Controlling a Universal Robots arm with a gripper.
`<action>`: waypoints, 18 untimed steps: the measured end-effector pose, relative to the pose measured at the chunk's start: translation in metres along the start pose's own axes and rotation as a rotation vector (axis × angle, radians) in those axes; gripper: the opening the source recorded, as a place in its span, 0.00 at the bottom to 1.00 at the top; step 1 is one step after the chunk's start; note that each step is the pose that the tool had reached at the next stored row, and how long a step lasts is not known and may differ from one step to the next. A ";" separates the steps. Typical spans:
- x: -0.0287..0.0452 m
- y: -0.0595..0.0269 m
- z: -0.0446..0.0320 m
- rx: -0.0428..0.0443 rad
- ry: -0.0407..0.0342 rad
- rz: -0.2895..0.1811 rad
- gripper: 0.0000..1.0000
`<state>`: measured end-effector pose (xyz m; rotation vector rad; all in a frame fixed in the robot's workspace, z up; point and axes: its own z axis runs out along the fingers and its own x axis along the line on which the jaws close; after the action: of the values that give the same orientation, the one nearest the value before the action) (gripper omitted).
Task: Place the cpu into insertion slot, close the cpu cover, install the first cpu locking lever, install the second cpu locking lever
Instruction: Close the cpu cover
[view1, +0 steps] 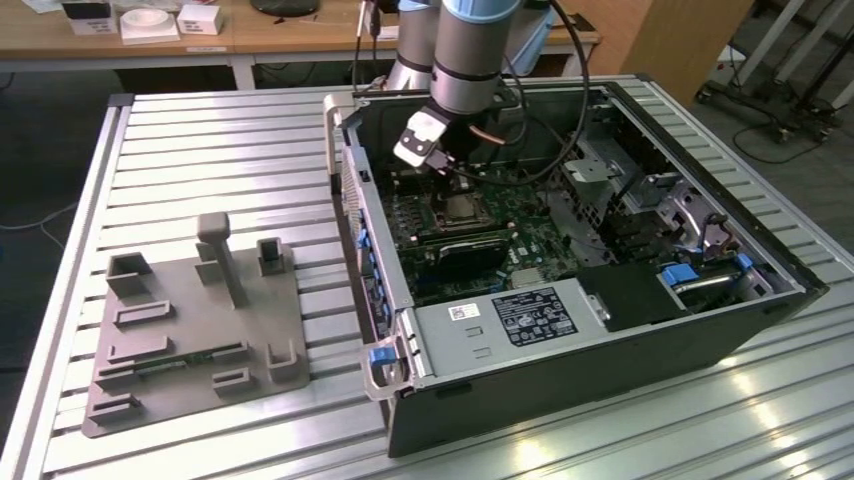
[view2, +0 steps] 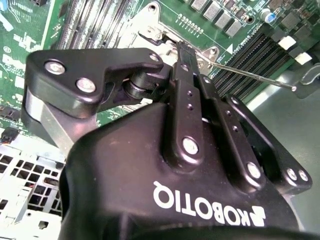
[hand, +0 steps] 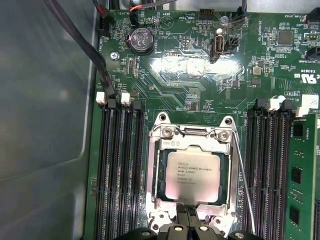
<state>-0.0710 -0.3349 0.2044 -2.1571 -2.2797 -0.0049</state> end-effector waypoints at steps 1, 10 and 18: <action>0.0000 0.0000 -0.0008 -0.0001 0.0001 0.000 0.10; 0.0001 0.0022 -0.0039 -0.0013 -0.0001 0.000 0.10; 0.0011 0.0154 -0.0038 -0.0014 0.0000 0.000 0.10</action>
<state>-0.0557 -0.3330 0.2082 -2.1578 -2.2805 -0.0065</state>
